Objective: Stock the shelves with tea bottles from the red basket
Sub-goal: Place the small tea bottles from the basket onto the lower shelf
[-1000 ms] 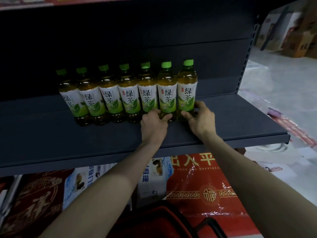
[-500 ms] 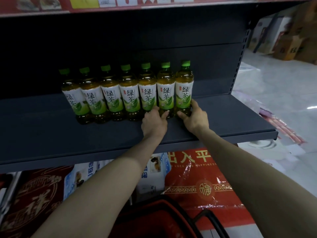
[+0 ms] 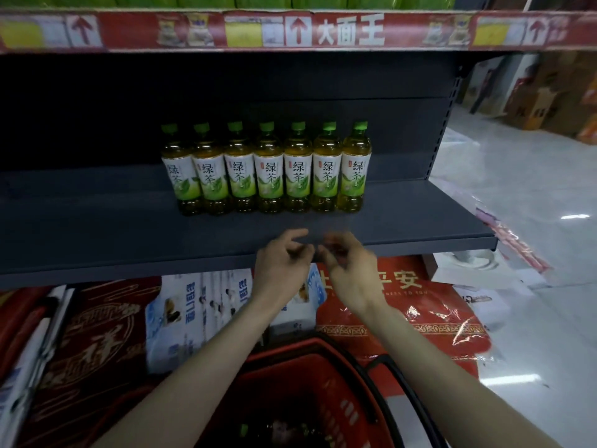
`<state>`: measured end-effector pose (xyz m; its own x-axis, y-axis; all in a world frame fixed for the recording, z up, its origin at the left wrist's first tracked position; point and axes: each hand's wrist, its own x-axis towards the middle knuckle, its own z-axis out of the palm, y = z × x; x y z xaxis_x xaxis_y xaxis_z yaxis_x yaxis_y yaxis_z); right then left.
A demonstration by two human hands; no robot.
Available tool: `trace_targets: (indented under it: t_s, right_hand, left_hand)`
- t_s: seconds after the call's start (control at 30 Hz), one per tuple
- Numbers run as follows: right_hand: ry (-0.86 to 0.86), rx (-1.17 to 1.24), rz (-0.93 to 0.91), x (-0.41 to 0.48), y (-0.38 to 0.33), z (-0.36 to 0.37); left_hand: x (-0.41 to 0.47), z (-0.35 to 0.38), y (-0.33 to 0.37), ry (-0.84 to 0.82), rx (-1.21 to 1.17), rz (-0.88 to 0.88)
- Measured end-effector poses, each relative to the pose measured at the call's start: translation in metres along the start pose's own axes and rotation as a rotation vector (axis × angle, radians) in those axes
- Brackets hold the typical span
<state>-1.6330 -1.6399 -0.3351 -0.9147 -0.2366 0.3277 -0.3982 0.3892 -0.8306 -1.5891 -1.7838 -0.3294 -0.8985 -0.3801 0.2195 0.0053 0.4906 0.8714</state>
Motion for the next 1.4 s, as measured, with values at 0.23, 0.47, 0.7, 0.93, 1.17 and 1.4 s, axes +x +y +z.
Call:
trace_targets:
  t_s: [0.23,0.47,0.7,0.93,1.17,1.4]
  right_hand:
    - [-0.208,0.015,-0.040,-0.069,0.000,0.029]
    - [-0.467,-0.148,-0.032,-0.133,0.037,0.056]
    - [-0.902,-0.391,0.012,-0.177,0.084,0.069]
    - [-1.311,-0.644,0.098,-0.194,0.111,0.076]
    - [-1.432,-0.697,0.150,-0.209,0.139,0.092]
    - [-1.416,-0.632,0.107,-0.225,0.167,0.110]
  left_hand:
    - [-0.078,-0.048,-0.033,-0.117,0.019,-0.114]
    - [-0.147,-0.072,-0.096,-0.244,0.086,-0.343]
    - [-0.187,-0.081,-0.171,-0.354,0.200,-0.579]
    - [-0.205,-0.075,-0.233,-0.683,0.409,-0.731]
    - [-0.228,-0.042,-0.277,-1.032,0.566,-0.883]
    - [-0.247,-0.007,-0.308,-0.985,0.526,-0.787]
